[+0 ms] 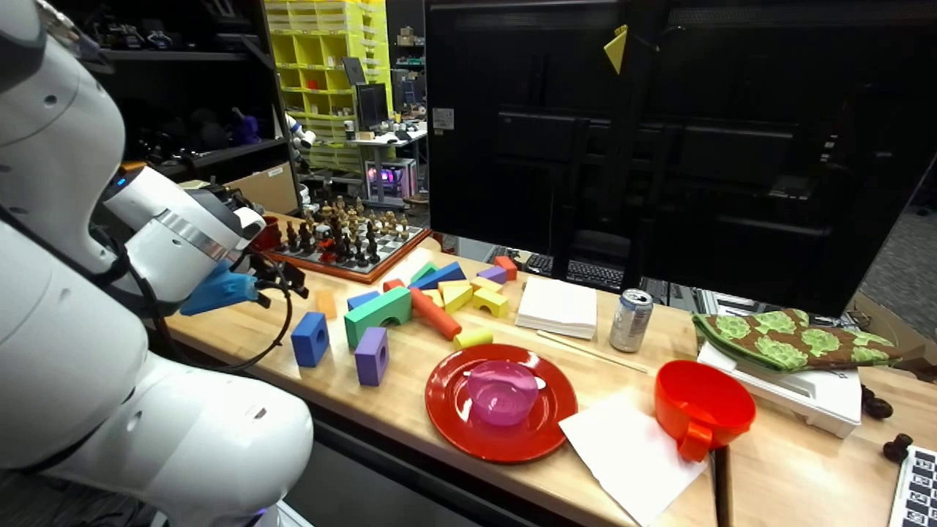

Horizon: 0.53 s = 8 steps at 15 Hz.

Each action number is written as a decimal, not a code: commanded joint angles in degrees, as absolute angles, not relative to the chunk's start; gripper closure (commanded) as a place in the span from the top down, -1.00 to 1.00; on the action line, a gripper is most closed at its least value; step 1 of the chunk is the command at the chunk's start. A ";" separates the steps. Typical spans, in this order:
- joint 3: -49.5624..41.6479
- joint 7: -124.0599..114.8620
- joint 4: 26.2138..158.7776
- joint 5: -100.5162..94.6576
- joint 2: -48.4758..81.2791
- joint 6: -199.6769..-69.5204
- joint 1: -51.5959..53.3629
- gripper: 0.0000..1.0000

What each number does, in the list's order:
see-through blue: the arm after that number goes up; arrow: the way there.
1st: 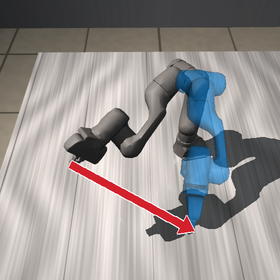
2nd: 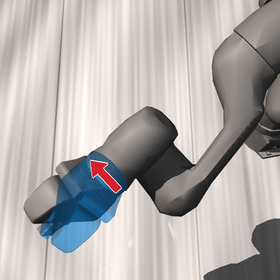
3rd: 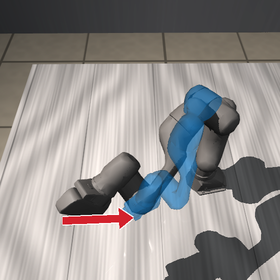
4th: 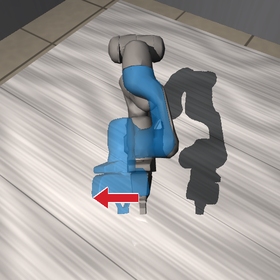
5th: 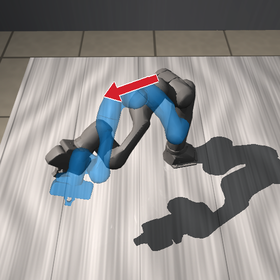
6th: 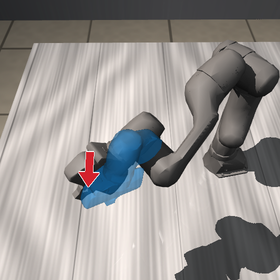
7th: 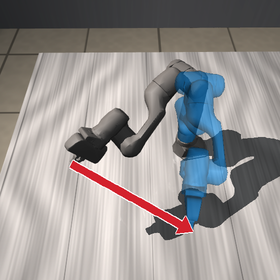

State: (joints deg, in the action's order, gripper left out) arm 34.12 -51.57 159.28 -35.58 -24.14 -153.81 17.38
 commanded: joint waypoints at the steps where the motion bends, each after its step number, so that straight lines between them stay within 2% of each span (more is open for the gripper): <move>1: 30.06 -48.40 159.24 -28.44 -26.01 -148.78 26.34 1.00; 8: 22.17 -41.43 159.60 -19.63 -33.70 -136.49 40.54 1.00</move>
State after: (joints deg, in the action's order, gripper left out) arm 26.20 -46.61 158.74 -23.56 -28.33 -142.78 34.85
